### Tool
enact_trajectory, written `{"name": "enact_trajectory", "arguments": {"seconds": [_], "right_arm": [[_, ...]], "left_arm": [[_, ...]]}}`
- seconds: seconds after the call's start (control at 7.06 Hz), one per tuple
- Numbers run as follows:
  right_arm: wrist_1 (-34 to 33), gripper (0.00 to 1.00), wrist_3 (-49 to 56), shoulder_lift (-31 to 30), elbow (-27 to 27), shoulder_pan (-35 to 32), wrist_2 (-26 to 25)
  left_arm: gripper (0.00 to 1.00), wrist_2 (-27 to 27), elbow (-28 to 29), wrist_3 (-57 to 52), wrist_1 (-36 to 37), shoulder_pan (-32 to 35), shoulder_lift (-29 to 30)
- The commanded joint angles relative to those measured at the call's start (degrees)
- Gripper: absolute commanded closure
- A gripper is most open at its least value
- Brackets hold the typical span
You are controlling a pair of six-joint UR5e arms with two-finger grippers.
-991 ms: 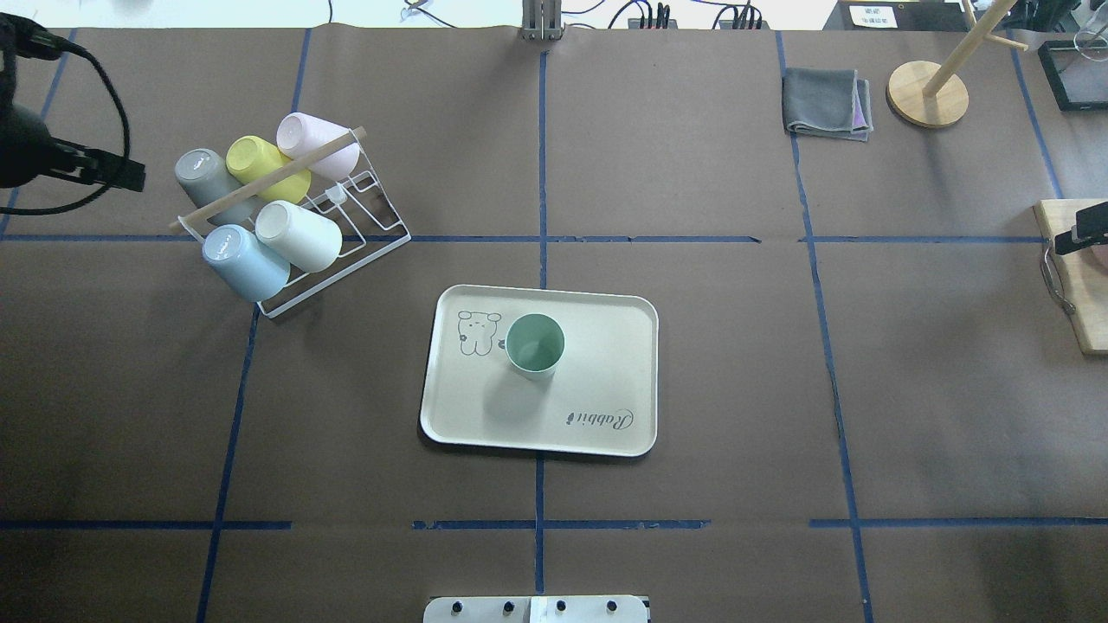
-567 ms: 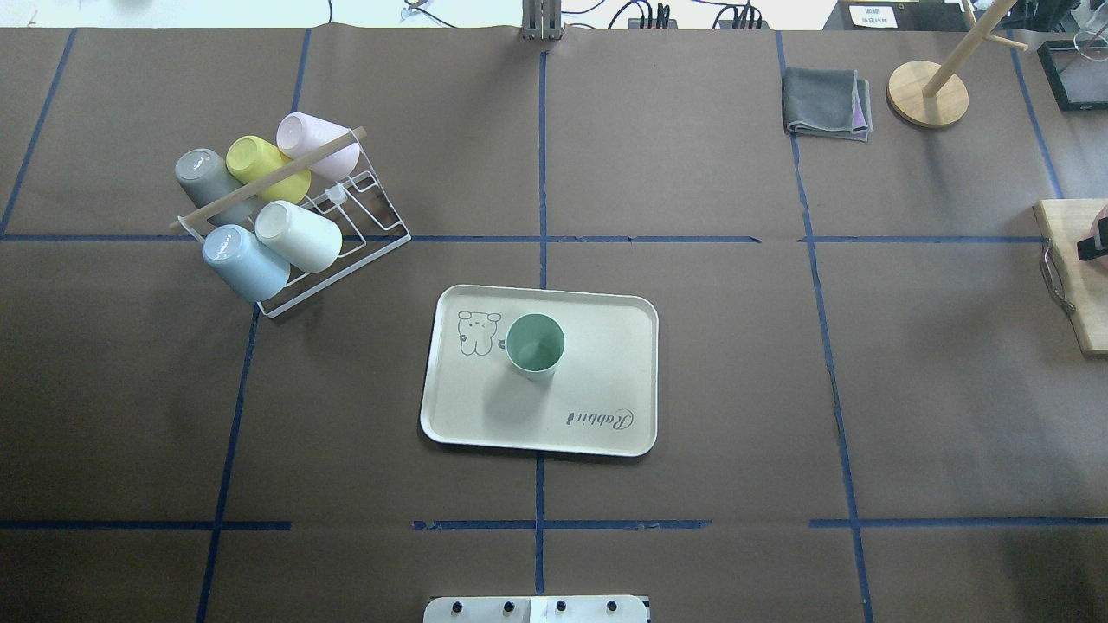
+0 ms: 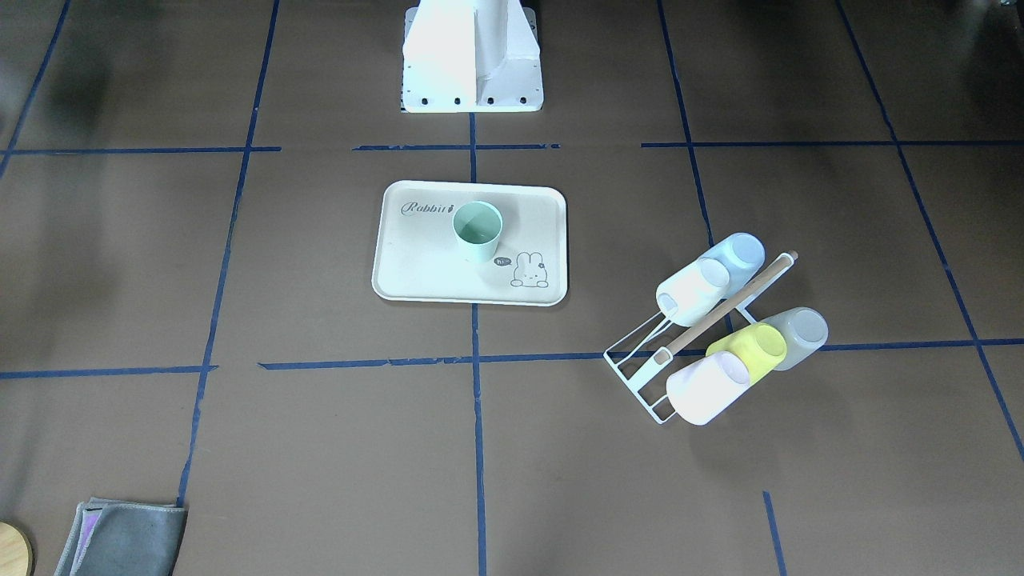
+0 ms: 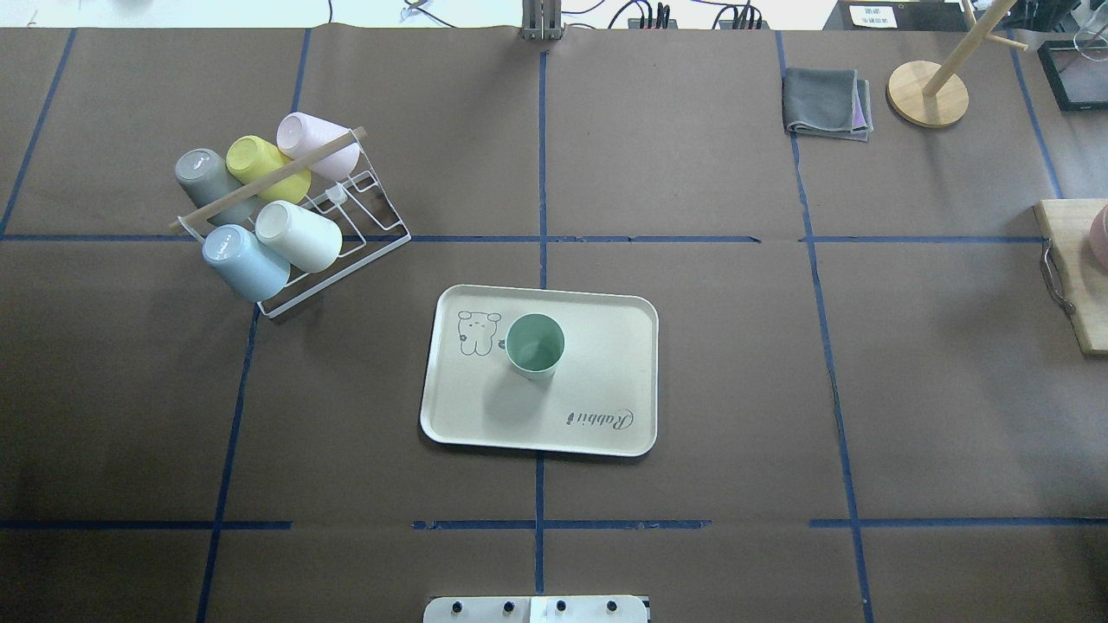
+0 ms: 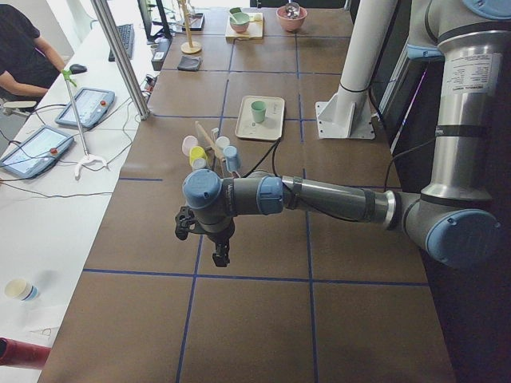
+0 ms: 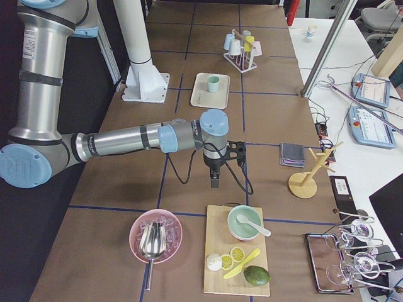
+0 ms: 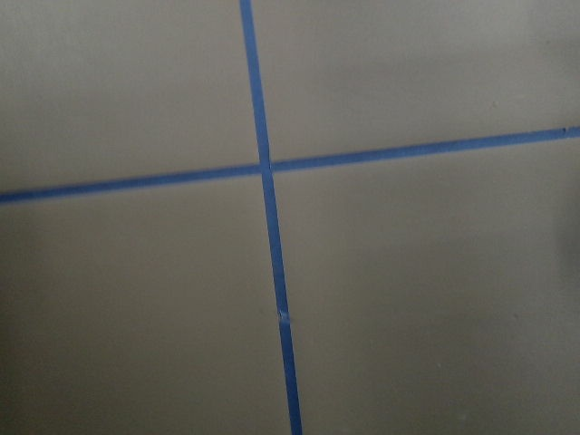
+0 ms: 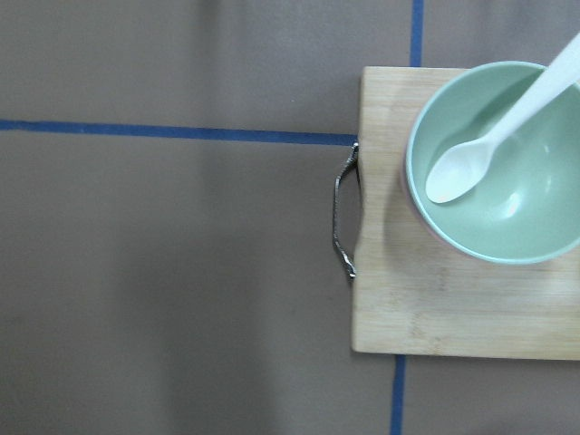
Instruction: Pick up and place green cup on tray
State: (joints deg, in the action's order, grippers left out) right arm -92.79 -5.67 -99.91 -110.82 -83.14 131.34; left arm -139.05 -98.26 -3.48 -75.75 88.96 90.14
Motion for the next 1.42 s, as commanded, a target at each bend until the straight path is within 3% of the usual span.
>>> {"name": "enact_trajectory", "arguments": {"seconds": [0.0, 0.57, 0.99, 1.27], "right_arm": [[-4.3, 0.0, 5.2, -0.1, 0.3, -0.7, -0.8], [-4.8, 0.0, 5.3, 0.3, 0.8, -0.7, -0.6], [-4.6, 0.0, 5.2, 0.6, 1.1, -0.7, -0.4], [-4.6, 0.0, 5.2, 0.8, 1.2, -0.7, -0.3]], "left_arm": [[0.0, -0.2, -2.4, 0.7, 2.0, 0.3, -0.4], [0.0, -0.4, -3.2, 0.4, -1.1, 0.2, -1.7], [0.0, 3.3, -2.1, 0.5, -4.3, 0.0, -3.6], [0.0, 4.0, -5.3, 0.5, -4.3, 0.2, -7.2]]}}
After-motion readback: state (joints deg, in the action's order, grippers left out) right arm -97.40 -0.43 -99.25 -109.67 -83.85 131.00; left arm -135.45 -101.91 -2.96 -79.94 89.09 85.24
